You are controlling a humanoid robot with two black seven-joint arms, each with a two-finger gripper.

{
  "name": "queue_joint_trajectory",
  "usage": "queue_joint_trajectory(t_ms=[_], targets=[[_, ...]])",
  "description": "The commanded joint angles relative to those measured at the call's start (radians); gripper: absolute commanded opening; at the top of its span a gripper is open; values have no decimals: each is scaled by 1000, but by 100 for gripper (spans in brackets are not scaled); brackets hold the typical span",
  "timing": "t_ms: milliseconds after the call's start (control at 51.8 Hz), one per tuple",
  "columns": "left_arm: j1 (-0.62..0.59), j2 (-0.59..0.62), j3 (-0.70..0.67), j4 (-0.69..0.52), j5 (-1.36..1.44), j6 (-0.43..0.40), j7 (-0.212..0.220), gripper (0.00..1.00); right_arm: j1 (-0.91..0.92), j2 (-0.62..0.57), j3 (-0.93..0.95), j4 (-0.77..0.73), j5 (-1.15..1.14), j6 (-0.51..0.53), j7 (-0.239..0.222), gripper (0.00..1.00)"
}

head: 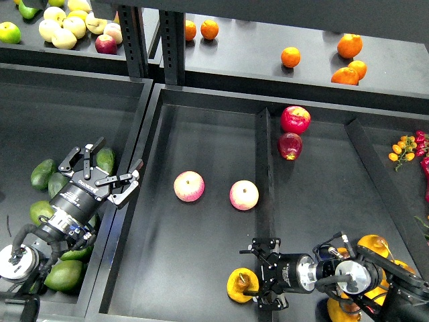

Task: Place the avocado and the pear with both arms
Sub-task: 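Move the right gripper down toward the orange pear near the robot, then close the right gripper around the orange pear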

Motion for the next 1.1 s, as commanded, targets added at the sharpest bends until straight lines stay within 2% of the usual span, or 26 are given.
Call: queue_joint_trajectory(t_ms=[0, 367, 966, 1082], targets=[[7, 0, 2, 0, 0, 0, 0, 99, 0, 7, 0, -9, 0, 0, 0, 93], [9, 0, 2, 0, -2, 0, 0, 99, -9, 20, -20, -15, 2, -2, 0, 92], [24, 0, 3, -11, -2, 0, 0, 99, -29, 47, -12, -32, 14, -14, 0, 56], [24, 0, 3, -11, -2, 0, 0, 99, -37, 45, -8, -27, 14, -12, 0, 53]])
